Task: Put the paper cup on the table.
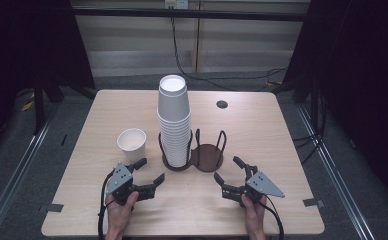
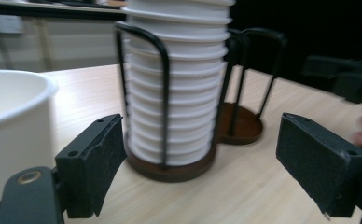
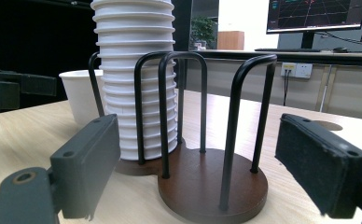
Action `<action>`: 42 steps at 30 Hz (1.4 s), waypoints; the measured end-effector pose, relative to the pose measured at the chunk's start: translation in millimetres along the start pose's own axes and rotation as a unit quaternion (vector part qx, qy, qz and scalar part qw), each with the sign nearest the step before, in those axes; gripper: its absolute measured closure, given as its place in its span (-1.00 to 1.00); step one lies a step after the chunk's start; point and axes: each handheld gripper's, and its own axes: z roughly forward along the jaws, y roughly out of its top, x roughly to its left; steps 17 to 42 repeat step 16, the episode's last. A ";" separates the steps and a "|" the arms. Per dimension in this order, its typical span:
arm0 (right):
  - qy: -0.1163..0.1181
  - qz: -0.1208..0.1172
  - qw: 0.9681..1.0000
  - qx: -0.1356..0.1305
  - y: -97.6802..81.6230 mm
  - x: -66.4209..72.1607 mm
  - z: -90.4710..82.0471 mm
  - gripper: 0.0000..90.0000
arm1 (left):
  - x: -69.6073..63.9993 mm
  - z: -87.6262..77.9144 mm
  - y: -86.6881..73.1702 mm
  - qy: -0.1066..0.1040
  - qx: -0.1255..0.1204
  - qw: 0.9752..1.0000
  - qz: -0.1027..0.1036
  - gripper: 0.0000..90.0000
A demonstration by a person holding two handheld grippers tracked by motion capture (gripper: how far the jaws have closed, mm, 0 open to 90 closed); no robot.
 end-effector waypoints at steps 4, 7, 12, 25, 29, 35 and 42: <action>-0.001 0.000 1.000 0.000 0.0 0.0 -0.1 -0.71 | -6.5 3.5 -2.8 -0.001 0.007 1.000 0.011 -0.66; -0.001 0.000 1.000 0.000 0.0 0.0 -0.1 -0.71 | -7.8 2.6 -11.2 0.021 0.000 1.000 0.018 -0.64; 0.000 0.000 1.000 0.001 0.0 0.0 0.0 -0.70 | -8.1 -2.4 -13.7 0.014 -0.028 0.999 0.007 -0.64; -0.002 0.000 1.000 0.000 0.0 0.1 0.0 -0.70 | -13.0 -4.5 -16.1 0.026 -0.051 0.998 0.032 -0.64; -0.002 0.000 1.000 0.000 0.0 0.1 0.0 -0.70 | -13.0 -4.5 -16.1 0.026 -0.051 0.998 0.032 -0.64; -0.002 0.000 1.000 0.000 0.0 0.1 0.0 -0.70 | -13.0 -4.5 -16.1 0.026 -0.051 0.998 0.032 -0.64; -0.002 0.000 1.000 0.000 0.0 0.1 0.0 -0.70 | -13.0 -4.5 -16.1 0.026 -0.051 0.998 0.032 -0.64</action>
